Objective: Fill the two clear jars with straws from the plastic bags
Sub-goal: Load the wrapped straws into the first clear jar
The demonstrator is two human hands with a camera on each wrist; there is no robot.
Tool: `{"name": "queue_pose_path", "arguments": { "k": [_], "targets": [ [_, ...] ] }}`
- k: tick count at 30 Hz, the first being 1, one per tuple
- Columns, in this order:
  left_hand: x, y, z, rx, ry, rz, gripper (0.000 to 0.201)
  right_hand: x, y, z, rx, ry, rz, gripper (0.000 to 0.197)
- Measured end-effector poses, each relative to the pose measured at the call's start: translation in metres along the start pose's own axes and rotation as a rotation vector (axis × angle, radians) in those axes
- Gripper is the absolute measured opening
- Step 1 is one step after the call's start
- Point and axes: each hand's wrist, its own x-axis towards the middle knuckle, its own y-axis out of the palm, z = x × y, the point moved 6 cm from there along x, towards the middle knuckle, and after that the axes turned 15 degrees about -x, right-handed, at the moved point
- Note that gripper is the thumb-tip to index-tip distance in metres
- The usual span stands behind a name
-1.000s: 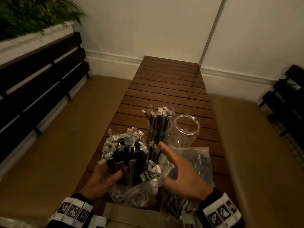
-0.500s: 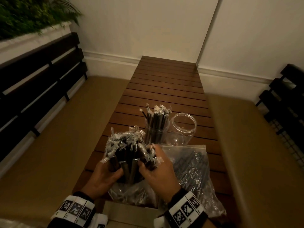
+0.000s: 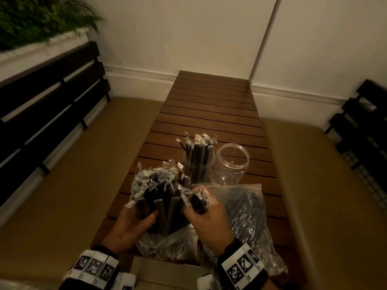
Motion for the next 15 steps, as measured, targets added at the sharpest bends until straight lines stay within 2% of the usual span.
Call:
{"name": "queue_pose_path", "arguments": {
  "k": [5, 10, 11, 13, 14, 15],
  "targets": [
    [0.000, -0.005, 0.007, 0.014, -0.023, 0.008, 0.079, 0.002, -0.003, 0.004, 0.029, -0.036, -0.016, 0.008],
    [-0.001, -0.002, 0.001, 0.035, -0.030, 0.012, 0.055, 0.007, -0.013, 0.010, 0.047, -0.050, -0.058, 0.013],
    [-0.001, -0.002, 0.002, 0.032, -0.028, 0.009, 0.055, 0.008, -0.015, 0.012, 0.064, -0.042, -0.062, 0.013],
    [0.000, -0.006, 0.006, 0.038, -0.042, 0.004, 0.071, 0.009, -0.019, 0.015, 0.141, 0.006, -0.079, 0.013],
    [0.000, -0.006, 0.009, 0.045, -0.050, 0.007, 0.072, 0.010, -0.022, 0.017, 0.187, 0.031, -0.090, 0.012],
    [0.000, -0.007, 0.009, 0.035, -0.050, 0.002, 0.064, 0.011, -0.025, 0.019, 0.218, 0.047, -0.109, 0.012]
  ]
}}
